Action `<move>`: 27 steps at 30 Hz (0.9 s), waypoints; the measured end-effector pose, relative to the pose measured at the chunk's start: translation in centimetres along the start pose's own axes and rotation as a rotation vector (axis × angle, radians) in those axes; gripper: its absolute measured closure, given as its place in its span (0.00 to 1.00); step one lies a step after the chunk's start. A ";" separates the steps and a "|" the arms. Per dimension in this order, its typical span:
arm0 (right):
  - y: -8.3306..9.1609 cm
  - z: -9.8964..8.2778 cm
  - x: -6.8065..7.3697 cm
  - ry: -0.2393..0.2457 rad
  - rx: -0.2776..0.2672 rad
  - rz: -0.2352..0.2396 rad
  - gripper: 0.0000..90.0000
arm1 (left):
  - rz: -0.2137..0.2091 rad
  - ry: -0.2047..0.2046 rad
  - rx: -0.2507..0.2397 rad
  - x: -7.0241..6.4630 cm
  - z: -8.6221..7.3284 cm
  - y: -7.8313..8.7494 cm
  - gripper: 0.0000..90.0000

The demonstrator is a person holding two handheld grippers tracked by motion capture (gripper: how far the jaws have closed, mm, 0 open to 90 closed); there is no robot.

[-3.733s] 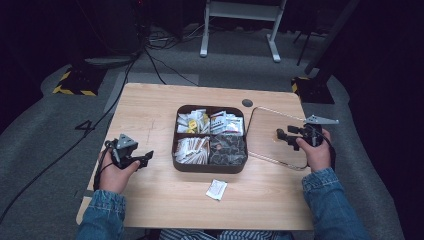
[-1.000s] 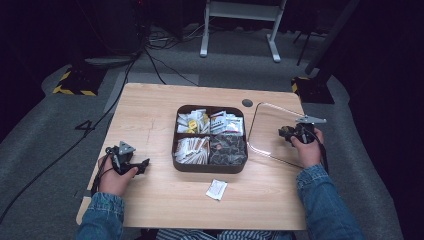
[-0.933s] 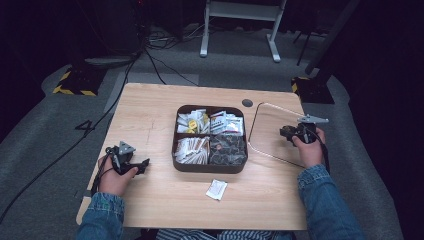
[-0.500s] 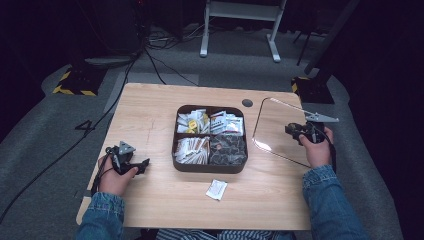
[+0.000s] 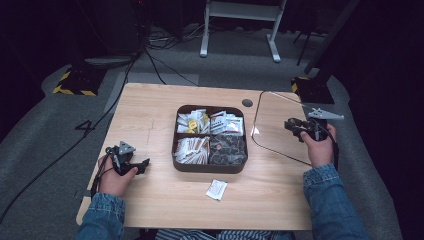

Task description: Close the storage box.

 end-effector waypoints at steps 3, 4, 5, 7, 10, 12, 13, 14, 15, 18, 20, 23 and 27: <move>0.5 0.5 0.5 -0.001 -0.015 0.014 0.65 | -0.001 0.002 0.000 0.0 0.0 0.0 0.29; 0.6 0.6 0.6 0.001 -0.016 0.016 0.65 | -0.002 0.004 -0.001 0.0 0.0 0.0 0.28; 0.7 0.7 0.8 0.007 -0.020 0.015 0.65 | -0.001 0.002 0.001 0.0 0.0 0.0 0.29; 0.8 1.0 1.1 0.012 -0.021 0.016 0.65 | -0.001 0.001 0.000 0.0 0.0 0.0 0.28; 0.8 1.2 1.8 0.009 -0.021 0.023 0.65 | 0.000 -0.002 0.000 0.0 0.0 0.0 0.28; 0.6 1.4 2.4 -0.004 -0.019 0.032 0.65 | -0.001 -0.003 0.002 0.0 0.0 0.0 0.29; 0.6 1.5 2.8 -0.006 -0.015 0.037 0.65 | -0.001 -0.003 0.002 0.0 0.0 0.0 0.29; 0.5 1.6 3.0 -0.002 -0.015 0.040 0.65 | -0.001 -0.003 0.002 0.0 0.0 0.0 0.29; 0.4 1.8 3.5 0.004 -0.015 0.043 0.65 | -0.001 -0.003 0.002 0.0 0.0 0.0 0.29; 0.0 2.2 4.6 0.017 -0.011 0.059 0.65 | -0.001 -0.002 0.001 0.0 0.0 0.0 0.29; -0.5 2.5 5.6 0.023 -0.006 0.073 0.65 | 0.000 -0.002 0.001 0.0 0.0 0.0 0.28; -1.4 2.9 7.3 0.043 0.012 0.097 0.65 | -0.001 -0.002 0.001 0.0 0.0 0.0 0.29; -2.6 3.8 9.4 0.074 0.028 0.129 0.65 | -0.001 -0.003 0.002 0.0 0.0 0.0 0.29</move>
Point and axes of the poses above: each handheld gripper's, and its own axes: y roughly backward along the jaws, z roughly out of its top, x roughly to its left, the point moved 5 cm from there along -y, roughly forward along the jaws, and after that the axes turned 3 degrees about x, right-handed, at the moved point
